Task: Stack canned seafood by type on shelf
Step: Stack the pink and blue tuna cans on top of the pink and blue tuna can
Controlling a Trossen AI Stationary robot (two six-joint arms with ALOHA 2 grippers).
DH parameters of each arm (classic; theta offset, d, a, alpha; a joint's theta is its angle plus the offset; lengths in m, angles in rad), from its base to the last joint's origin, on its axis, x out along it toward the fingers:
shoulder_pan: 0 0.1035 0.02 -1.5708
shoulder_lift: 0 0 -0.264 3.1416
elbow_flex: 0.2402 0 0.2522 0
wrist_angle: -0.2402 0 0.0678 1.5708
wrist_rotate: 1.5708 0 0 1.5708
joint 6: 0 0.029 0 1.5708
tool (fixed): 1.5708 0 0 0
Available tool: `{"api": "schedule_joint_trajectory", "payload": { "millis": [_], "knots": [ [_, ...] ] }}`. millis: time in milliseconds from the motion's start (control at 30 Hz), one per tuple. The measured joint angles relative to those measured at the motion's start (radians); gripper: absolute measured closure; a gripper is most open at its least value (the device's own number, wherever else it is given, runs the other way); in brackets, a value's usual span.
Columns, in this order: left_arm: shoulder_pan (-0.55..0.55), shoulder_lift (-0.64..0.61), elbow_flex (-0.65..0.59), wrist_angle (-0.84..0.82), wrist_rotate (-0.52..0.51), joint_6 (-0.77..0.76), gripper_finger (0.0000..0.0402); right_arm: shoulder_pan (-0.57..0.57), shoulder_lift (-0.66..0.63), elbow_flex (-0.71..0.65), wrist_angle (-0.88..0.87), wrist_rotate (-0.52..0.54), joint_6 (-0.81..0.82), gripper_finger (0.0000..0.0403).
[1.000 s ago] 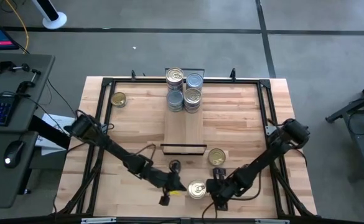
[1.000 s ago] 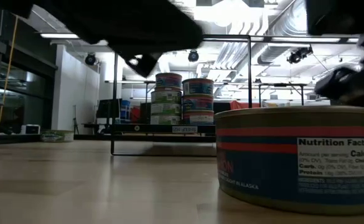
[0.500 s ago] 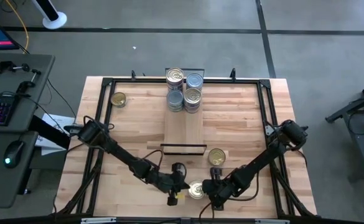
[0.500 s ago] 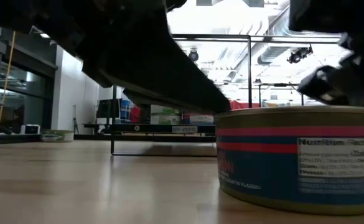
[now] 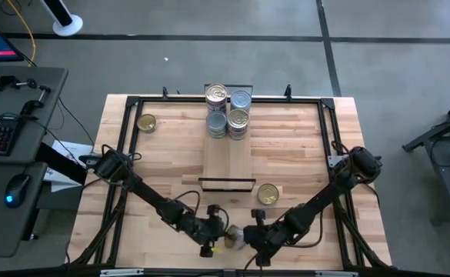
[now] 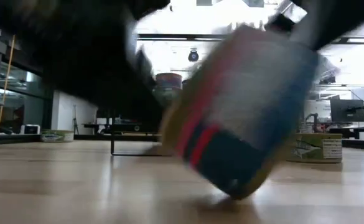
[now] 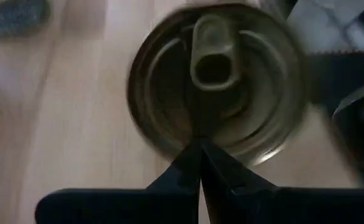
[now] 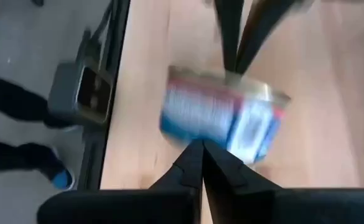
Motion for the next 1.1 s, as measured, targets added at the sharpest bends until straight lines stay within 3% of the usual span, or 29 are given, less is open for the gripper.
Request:
{"api": "schedule_joint_trajectory", "payload": {
  "millis": [167, 333, 467, 633, 733, 867, 1100],
  "knots": [
    [0.000, 0.006, -0.029, -0.024, 0.004, -0.014, 0.0401, -0.029, 0.003, 0.032, 0.002, 0.034, -0.057, 0.0403],
    [-0.006, -0.007, -0.036, -0.076, 0.004, -0.081, 0.0401, -0.056, 0.003, 0.096, -0.054, -0.004, -0.112, 0.0403],
    [-0.036, -0.046, -0.036, -0.200, -0.028, -0.120, 0.0402, -0.071, 0.001, 0.200, -0.130, -0.093, -0.249, 0.0403],
    [-0.112, -0.123, -0.100, -0.300, -0.122, -0.266, 0.0401, -0.122, 0.001, 0.256, -0.165, -0.308, -0.343, 0.0388],
    [-0.173, -0.186, -0.169, -0.306, -0.194, -0.449, 0.0402, -0.151, 0.001, 0.261, -0.198, -0.391, -0.418, 0.0350],
    [-0.261, -0.246, -0.228, -0.308, -0.300, -0.671, 0.0402, -0.182, 0.002, 0.261, -0.240, -0.408, -0.495, 0.0266],
    [-0.332, -0.254, -0.231, -0.305, -0.364, -0.852, 0.0402, -0.192, 0.019, 0.261, -0.236, -0.413, -0.691, 0.0116]
  ]
}}
